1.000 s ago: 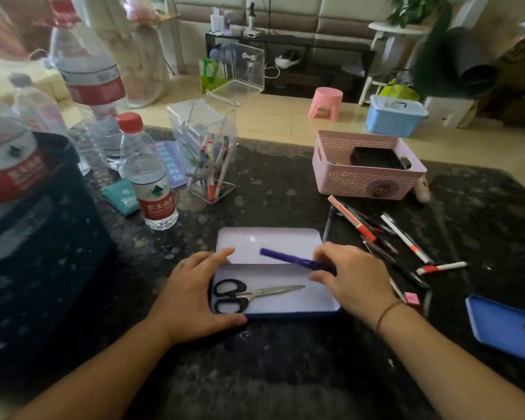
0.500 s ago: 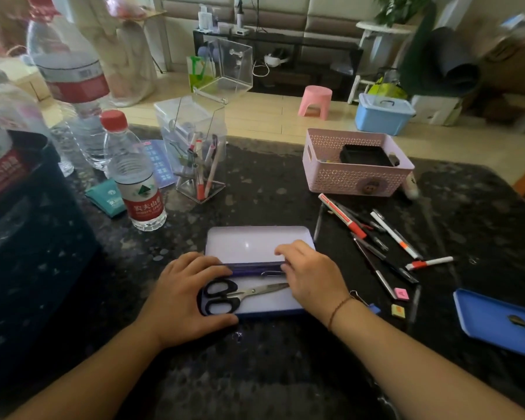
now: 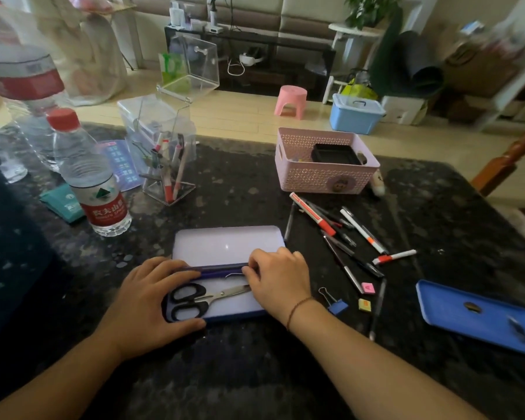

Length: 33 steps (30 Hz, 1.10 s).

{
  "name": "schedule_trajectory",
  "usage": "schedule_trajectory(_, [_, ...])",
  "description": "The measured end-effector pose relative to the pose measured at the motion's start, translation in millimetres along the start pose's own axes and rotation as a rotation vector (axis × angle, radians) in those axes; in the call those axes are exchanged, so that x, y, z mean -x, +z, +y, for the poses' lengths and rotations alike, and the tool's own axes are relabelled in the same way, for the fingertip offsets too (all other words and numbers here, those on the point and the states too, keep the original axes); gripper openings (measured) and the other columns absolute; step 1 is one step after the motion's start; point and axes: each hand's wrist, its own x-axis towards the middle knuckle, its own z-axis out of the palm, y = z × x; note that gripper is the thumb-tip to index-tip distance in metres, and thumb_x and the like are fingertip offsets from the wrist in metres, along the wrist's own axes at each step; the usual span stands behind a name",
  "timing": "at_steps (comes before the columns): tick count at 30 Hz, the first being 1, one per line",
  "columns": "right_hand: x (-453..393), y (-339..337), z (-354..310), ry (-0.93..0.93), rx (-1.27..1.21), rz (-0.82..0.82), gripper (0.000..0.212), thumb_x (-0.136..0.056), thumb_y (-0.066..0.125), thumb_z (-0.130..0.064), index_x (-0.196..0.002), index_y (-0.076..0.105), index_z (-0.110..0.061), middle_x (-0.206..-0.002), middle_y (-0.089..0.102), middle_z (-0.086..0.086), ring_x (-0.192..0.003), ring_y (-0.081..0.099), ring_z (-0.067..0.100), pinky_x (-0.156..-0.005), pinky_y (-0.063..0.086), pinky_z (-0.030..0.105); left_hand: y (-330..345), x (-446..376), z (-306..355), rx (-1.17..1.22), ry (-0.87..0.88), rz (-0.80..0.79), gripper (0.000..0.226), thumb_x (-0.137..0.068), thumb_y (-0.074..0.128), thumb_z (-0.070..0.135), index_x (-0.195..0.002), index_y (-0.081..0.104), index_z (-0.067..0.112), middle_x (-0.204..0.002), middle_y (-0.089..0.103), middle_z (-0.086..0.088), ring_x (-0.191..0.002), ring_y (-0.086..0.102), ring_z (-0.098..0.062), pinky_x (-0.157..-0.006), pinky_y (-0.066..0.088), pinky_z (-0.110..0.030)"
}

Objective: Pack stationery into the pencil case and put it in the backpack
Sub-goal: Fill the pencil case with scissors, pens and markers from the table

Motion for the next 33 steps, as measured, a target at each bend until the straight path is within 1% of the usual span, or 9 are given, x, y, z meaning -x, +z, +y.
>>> schedule_trajectory(3, [6, -17, 16, 0.015, -0.183, 0.075, 0.017, -0.088, 0.056, -0.041, -0.082, 0.062, -0.025, -0.068, 0.060, -0.008, -0.069, 0.053, 0.016, -0.063, 0.045, 0.032, -2, -1, 2, -0.006, 0.014, 0.024, 0.080, -0.067, 0.057, 0.085, -0.126, 0.065, 0.031, -0.127, 0.059, 0.011, -0.119, 0.052, -0.021, -0.097, 0.047, -0.052])
schedule_trajectory(6, [15, -43, 63, 0.115, -0.123, 0.220, 0.008, -0.082, 0.065, -0.031, -0.085, 0.065, -0.024, -0.070, 0.064, -0.002, -0.071, 0.058, 0.022, -0.061, 0.048, 0.034, -4, -1, 6, -0.003, 0.020, 0.040, 0.084, -0.068, 0.054, 0.086, -0.127, 0.064, 0.027, -0.124, 0.060, 0.009, -0.115, 0.054, -0.023, -0.095, 0.047, -0.049])
schedule_trajectory(9, [31, -70, 115, 0.236, -0.071, 0.088, 0.012, -0.079, 0.069, -0.025, -0.090, 0.068, -0.027, -0.080, 0.065, -0.004, -0.082, 0.062, 0.022, -0.070, 0.049, 0.031, -6, -1, 9, 0.001, 0.000, 0.043, 0.087, -0.067, 0.054, 0.087, -0.130, 0.061, 0.027, -0.125, 0.059, 0.010, -0.117, 0.053, -0.022, -0.096, 0.046, -0.049])
schedule_trajectory(15, [74, -64, 105, 0.046, 0.249, -0.177, 0.047, -0.071, 0.041, -0.079, -0.089, 0.055, -0.038, -0.078, 0.059, -0.015, -0.074, 0.052, 0.005, -0.060, 0.042, 0.024, -7, 1, 8, 0.012, -0.040, 0.033, 0.093, -0.063, 0.056, 0.088, -0.137, 0.052, 0.032, -0.126, 0.054, 0.016, -0.120, 0.050, -0.018, -0.100, 0.045, -0.051])
schedule_trajectory(20, [57, -70, 82, 0.141, 0.055, -0.187, 0.023, -0.079, 0.067, -0.043, -0.094, 0.052, -0.035, -0.094, 0.057, -0.013, -0.086, 0.056, 0.010, -0.072, 0.046, 0.026, -5, 3, 4, 0.018, -0.048, 0.019, 0.095, -0.063, 0.057, 0.089, -0.140, 0.047, 0.035, -0.128, 0.054, 0.017, -0.124, 0.048, -0.018, -0.103, 0.043, -0.048])
schedule_trajectory(23, [28, -78, 67, -0.123, -0.112, -0.096, 0.021, -0.079, 0.073, -0.026, -0.096, 0.061, -0.022, -0.098, 0.063, -0.003, -0.087, 0.059, 0.017, -0.081, 0.047, 0.029, -3, 4, 3, 0.012, -0.052, 0.014, 0.094, -0.063, 0.059, 0.088, -0.140, 0.047, 0.035, -0.129, 0.056, 0.013, -0.125, 0.048, -0.020, -0.104, 0.042, -0.049])
schedule_trajectory(26, [3, -70, 46, -0.360, 0.157, -0.270, 0.025, -0.086, 0.063, -0.034, -0.108, 0.062, -0.025, -0.111, 0.065, -0.005, -0.100, 0.059, 0.020, -0.082, 0.042, 0.032, -3, 3, 3, 0.018, -0.044, 0.020, 0.095, -0.063, 0.059, 0.087, -0.141, 0.047, 0.034, -0.127, 0.052, 0.018, -0.124, 0.048, -0.018, -0.103, 0.042, -0.047])
schedule_trajectory(29, [-6, -58, 40, -0.456, 0.454, -0.327, 0.024, -0.090, 0.052, -0.037, -0.110, 0.062, -0.028, -0.115, 0.062, -0.008, -0.102, 0.053, 0.022, -0.073, 0.034, 0.033, -3, 2, 3, 0.033, -0.031, 0.037, 0.095, -0.064, 0.060, 0.086, -0.141, 0.047, 0.033, -0.125, 0.048, 0.021, -0.123, 0.048, -0.017, -0.102, 0.042, -0.045])
schedule_trajectory(33, [-3, -52, 40, -0.495, 0.503, -0.252, 0.022, -0.086, 0.056, -0.036, -0.098, 0.070, -0.024, -0.107, 0.058, -0.002, -0.102, 0.045, 0.025, -0.073, 0.032, 0.035, -3, 2, 3, 0.032, -0.053, 0.009, 0.095, -0.063, 0.058, 0.089, -0.140, 0.047, 0.036, -0.127, 0.049, 0.021, -0.125, 0.047, -0.015, -0.104, 0.041, -0.047])
